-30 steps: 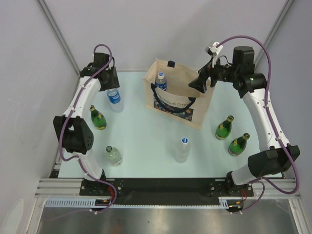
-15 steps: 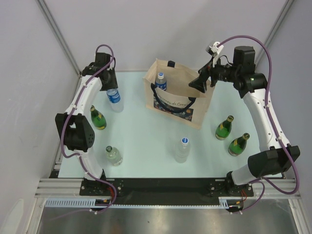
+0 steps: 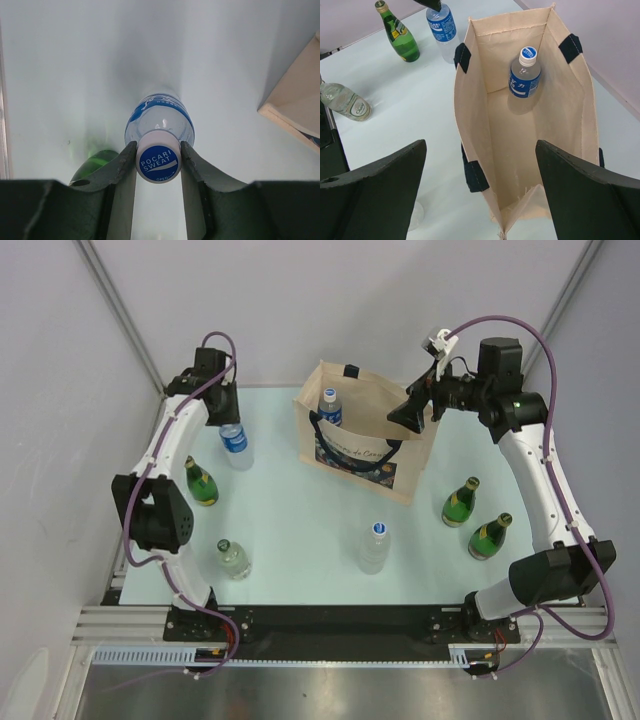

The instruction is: Place the beverage into the canvas bag

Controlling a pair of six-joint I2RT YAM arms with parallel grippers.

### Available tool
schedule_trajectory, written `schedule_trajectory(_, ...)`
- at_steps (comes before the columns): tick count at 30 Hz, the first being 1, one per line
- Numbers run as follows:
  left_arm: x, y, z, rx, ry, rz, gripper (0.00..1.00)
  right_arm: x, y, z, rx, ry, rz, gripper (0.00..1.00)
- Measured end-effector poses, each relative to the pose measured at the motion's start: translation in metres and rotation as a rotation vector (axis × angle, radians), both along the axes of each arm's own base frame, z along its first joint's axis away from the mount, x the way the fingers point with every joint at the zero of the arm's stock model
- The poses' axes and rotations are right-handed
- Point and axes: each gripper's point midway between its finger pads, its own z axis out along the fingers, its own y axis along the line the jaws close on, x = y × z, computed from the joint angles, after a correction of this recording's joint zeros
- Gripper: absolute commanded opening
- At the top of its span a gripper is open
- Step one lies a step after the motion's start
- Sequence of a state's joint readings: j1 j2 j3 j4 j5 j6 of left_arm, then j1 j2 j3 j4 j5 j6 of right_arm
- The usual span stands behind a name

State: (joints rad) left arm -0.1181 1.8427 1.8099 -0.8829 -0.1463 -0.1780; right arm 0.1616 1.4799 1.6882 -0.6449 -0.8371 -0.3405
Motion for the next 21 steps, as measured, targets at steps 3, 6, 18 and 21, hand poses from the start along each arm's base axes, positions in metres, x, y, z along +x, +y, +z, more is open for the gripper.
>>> schedule_trajectory(3,-0.004,-0.005,0.004,0.004,-0.003,-0.041,0.00,0.000,0.000,0.000,0.000,-0.001,0.001,0.96)
schedule_trajectory(6,-0.012,-0.013,0.013,0.014,-0.018,-0.086,0.00,-0.001,0.000,0.001,0.001,-0.001,0.003,0.96)
schedule_trajectory(18,-0.048,-0.063,0.106,-0.034,-0.232,-0.315,0.00,-0.001,0.001,0.001,0.004,-0.001,0.009,0.96)
schedule_trajectory(21,-0.051,-0.077,0.135,-0.071,-0.302,-0.373,0.00,-0.002,0.001,0.001,0.004,0.000,0.009,0.96)
